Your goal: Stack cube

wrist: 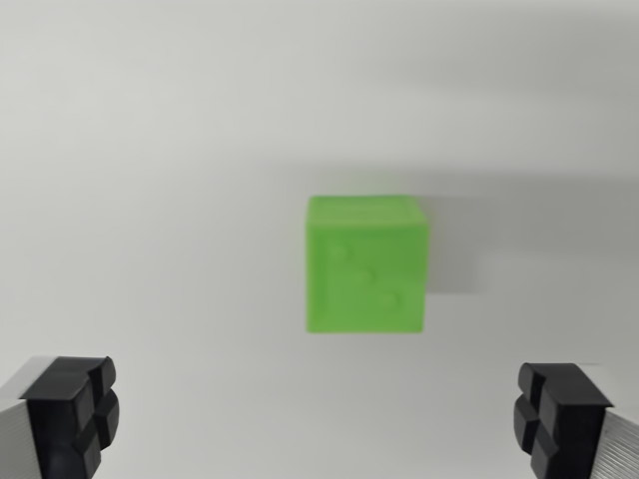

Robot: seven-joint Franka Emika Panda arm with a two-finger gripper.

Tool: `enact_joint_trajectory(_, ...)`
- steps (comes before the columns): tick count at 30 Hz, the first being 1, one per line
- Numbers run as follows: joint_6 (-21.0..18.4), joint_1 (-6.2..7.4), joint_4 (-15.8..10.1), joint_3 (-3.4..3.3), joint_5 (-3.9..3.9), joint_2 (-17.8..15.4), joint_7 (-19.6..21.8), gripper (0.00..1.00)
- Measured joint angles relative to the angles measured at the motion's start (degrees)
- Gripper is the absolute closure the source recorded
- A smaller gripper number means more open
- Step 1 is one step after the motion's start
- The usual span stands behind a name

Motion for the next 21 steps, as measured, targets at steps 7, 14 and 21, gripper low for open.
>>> enact_joint_trajectory(7, 3.05, -1.83, -0.97, -0.85, 0.99, 2.02, -3.97, 0.0)
enact_joint_trajectory(14, 7.42, -1.94, -1.04, -0.36, 3.01, 6.65, -5.55, 0.0)
enact_joint_trajectory(21, 11.31, -2.33, -0.86, 0.44, 5.3, 10.75, -7.19, 0.0)
